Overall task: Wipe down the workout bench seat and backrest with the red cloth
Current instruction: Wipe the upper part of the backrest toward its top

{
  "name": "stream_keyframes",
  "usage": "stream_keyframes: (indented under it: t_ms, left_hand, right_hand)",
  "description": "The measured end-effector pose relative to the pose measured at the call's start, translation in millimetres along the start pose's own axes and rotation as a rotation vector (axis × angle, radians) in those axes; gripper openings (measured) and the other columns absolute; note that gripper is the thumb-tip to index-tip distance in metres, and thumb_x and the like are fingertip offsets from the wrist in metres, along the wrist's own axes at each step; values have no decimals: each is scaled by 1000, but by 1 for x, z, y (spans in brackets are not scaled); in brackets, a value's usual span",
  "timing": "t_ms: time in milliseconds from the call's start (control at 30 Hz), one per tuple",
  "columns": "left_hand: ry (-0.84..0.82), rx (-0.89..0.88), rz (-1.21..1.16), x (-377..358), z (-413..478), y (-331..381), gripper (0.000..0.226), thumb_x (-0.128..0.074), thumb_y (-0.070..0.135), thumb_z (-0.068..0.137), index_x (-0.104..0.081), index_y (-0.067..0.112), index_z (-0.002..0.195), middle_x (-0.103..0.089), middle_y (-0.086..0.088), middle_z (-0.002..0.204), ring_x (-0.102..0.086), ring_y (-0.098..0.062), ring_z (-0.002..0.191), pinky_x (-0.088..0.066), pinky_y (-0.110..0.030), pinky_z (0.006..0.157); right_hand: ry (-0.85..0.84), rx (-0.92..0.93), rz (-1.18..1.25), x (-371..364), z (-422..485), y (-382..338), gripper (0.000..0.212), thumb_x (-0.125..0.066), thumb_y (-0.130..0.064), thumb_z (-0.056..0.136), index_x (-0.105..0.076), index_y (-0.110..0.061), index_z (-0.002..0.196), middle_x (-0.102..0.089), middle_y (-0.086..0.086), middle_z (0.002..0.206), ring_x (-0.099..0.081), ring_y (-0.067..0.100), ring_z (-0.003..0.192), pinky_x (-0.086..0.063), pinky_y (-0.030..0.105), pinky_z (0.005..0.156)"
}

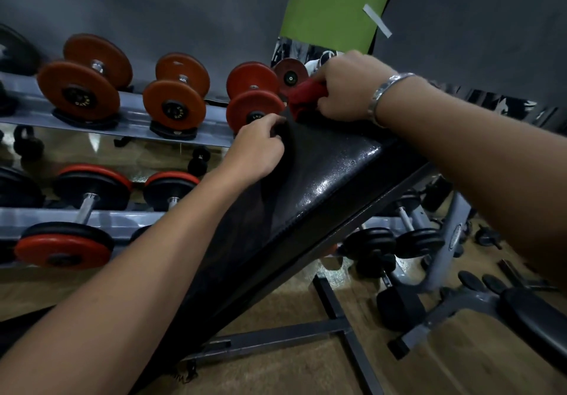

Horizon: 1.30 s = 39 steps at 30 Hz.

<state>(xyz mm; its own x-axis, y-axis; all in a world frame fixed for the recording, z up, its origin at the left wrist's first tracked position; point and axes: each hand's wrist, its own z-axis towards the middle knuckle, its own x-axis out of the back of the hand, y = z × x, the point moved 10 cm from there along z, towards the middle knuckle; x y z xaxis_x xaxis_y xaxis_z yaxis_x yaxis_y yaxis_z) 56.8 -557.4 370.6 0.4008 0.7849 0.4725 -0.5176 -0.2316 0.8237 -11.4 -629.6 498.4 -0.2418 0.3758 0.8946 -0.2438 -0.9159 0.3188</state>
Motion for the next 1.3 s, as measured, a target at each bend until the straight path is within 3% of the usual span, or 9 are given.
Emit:
stream_keyframes:
  t_ms: [100,233,400,600,767,933,1067,1167,1300]
  left_hand:
    - [-4,-9,4,1,-1,0,49,-46,10,79,-65,26,120,-70,-5,115,-63,-28,110,-53,-43,94]
    - [-1,-10,-25,1,-3,-3,59,-45,6,83,-62,35,132,-67,1,129,-60,-22,121,-50,-36,102]
    - [6,-98,8,-2,-1,1,54,-47,0,87,-59,22,135,-64,-5,133,-55,-25,127,-42,-29,99]
    - [-1,-138,18,-4,2,-5,51,-46,10,95,-53,24,143,-57,-1,143,-50,-19,134,-39,-35,112]
    - [29,-192,47,-7,4,-8,53,-42,7,97,-48,22,147,-52,0,149,-44,-21,140,-37,-35,114]
    - [61,-215,73,-7,7,-10,51,-44,8,98,-49,24,146,-53,2,148,-46,-20,136,-35,-28,106]
    - [75,-226,79,-7,3,-7,51,-41,9,100,-47,24,148,-50,4,151,-43,-19,136,-35,-32,110]
    - [86,-214,88,-6,2,-7,52,-39,8,100,-46,24,149,-49,5,151,-43,-18,136,-34,-30,109]
    - [91,-230,92,-5,1,-6,52,-42,6,98,-48,21,147,-51,2,149,-46,-22,133,-35,-31,107]
  right_hand:
    - [-54,121,0,-9,-16,-24,37,-58,-27,78,-73,-31,111,-70,6,86,-60,29,76,-56,36,74]
    - [-39,134,45,4,-34,-17,24,-61,-39,83,-73,-27,99,-63,4,69,-51,12,60,-48,30,61]
    - [-21,80,-59,-4,-27,-24,32,-52,-29,83,-69,-26,109,-66,5,88,-61,29,77,-57,37,72]
    - [-90,157,-53,-1,-53,-27,31,-50,-49,78,-69,-32,96,-66,-8,84,-61,17,74,-57,36,66]
    - [40,93,-174,7,-45,-17,32,-48,-40,88,-62,-30,114,-63,-4,107,-57,24,101,-52,35,72]
    - [-62,205,-129,-3,-68,-34,43,-47,-42,83,-62,-35,123,-66,-10,119,-58,20,105,-53,40,85]
    - [-53,208,-121,9,-79,-21,47,-42,-54,80,-65,-37,116,-65,-15,114,-59,17,101,-56,40,77]
    - [26,92,-165,20,-69,-7,41,-41,-45,84,-64,-34,116,-67,-10,110,-61,20,102,-57,38,73]
    - [-44,185,-106,5,-84,-37,37,-52,-32,84,-66,-31,118,-69,-11,116,-62,16,107,-54,37,93]
